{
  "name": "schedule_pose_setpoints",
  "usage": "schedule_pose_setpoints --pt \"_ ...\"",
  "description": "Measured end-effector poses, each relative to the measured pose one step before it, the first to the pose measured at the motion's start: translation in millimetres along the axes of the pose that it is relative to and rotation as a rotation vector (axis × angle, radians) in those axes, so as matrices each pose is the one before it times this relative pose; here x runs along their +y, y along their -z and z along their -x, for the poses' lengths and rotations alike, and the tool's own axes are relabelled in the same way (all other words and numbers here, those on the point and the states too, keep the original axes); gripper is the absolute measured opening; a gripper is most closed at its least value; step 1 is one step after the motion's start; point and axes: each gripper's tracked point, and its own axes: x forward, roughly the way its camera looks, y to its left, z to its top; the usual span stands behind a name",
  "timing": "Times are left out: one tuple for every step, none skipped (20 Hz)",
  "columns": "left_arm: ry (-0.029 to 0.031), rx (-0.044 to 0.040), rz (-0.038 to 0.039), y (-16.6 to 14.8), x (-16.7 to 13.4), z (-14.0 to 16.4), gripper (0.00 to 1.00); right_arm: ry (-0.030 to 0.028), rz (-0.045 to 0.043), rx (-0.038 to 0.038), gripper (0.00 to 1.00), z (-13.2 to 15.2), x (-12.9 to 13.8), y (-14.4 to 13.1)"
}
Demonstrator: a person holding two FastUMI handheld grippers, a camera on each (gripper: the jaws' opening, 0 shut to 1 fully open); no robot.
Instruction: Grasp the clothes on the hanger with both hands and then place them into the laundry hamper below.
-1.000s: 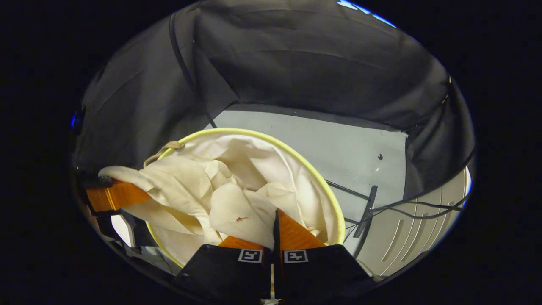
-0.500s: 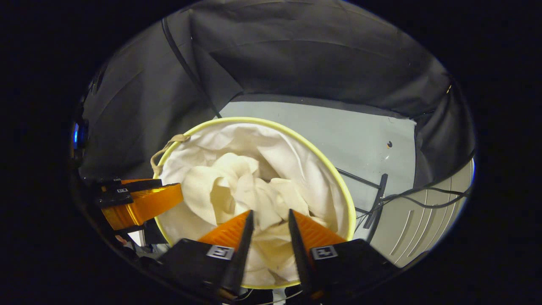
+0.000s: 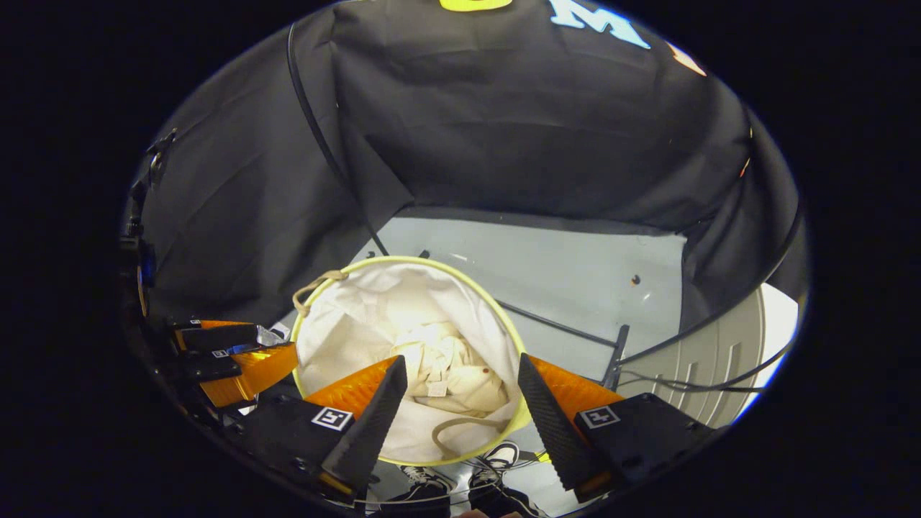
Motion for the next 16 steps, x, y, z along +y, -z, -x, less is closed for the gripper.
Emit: schedule_pose_setpoints --pt "-0.00888 -0.0189 0.00257 -7.73 -6.92 18.22 0.97 -0.00188 -0.01325 -0.01887 0.98 15.91 -1.98 -7.09" --pt "-0.01127 -0.02392 -0.00833 -8.53 -2.04 20.88 0.96 0.00258 -0.01184 -0.01638 0.94 14.73 -3.56 -5.99" --pt "-0.01232 -0.02375 -0.01708 -11.72 -2.86 21.33 0.97 0.0052 -0.00983 -0.01508 0.98 16.06 -4.19 -7.06" --pt "-0.00892 -0.03263 -0.02167 -15.27 -3.32 22.87 0.97 0.00637 -0.01038 -0.01996 0.98 15.54 -4.54 -6.89" --pt "-0.00903 -0.03199 -0.01625 -16.85 -1.0 21.76 0.96 0.00257 -0.01385 -0.02015 0.98 16.67 -2.2 -8.68" --pt "-0.00837 -0.03146 -0.00855 -18.04 -0.54 20.24 0.96 0.00397 -0.01466 -0.02083 0.98 15.78 0.01 -7.74" --pt "-0.00232 -0.03187 -0.00087 -19.3 -0.73 20.54 0.97 0.00893 -0.01116 -0.02319 0.99 16.61 -2.44 -10.26" --pt "0.0037 -0.04018 0.00313 -22.75 -2.74 19.98 0.97 0.01007 -0.00846 -0.02581 0.98 15.18 -3.19 -9.82" --pt "0.00207 -0.04919 0.00111 -25.73 -0.39 18.39 0.96 0.00955 -0.00585 -0.02898 0.98 15.12 -2.71 -12.1" --pt "-0.00042 -0.05179 0.00063 -25.84 1.7 18.1 0.96 0.00737 -0.00339 -0.03559 0.98 14.52 -1.43 -12.72" --pt "-0.00038 -0.05366 0.0011 -25.18 2.72 17.2 0.96 0.01147 0.00278 -0.03575 0.99 15.96 -2.36 -14.12" --pt "0.00326 -0.05053 0.00213 -23.13 1.64 16.86 0.96 0.01643 0.00611 -0.03531 0.98 14.69 -3.94 -15.03" --pt "0.00817 -0.04633 -0.00089 -23.36 0.35 16.72 0.96 0.01276 0.00825 -0.04084 0.99 12.87 -4.33 -17.45" --pt "0.00723 -0.04852 -0.0014 -19.74 1.82 15.66 0.96 0.01884 0.00889 -0.04999 0.99 7.87 -6.28 -20.14" --pt "0.00826 -0.0508 -0.00522 -21.57 1.15 16.35 0.96 0.02012 0.00556 -0.05816 0.98 13.22 -6.83 -24.69" --pt "0.00556 -0.04623 -0.00999 -22.49 5.86 13.54 0.96 0.01977 0.0084 -0.06443 0.98 12.43 -6.47 -21.51"
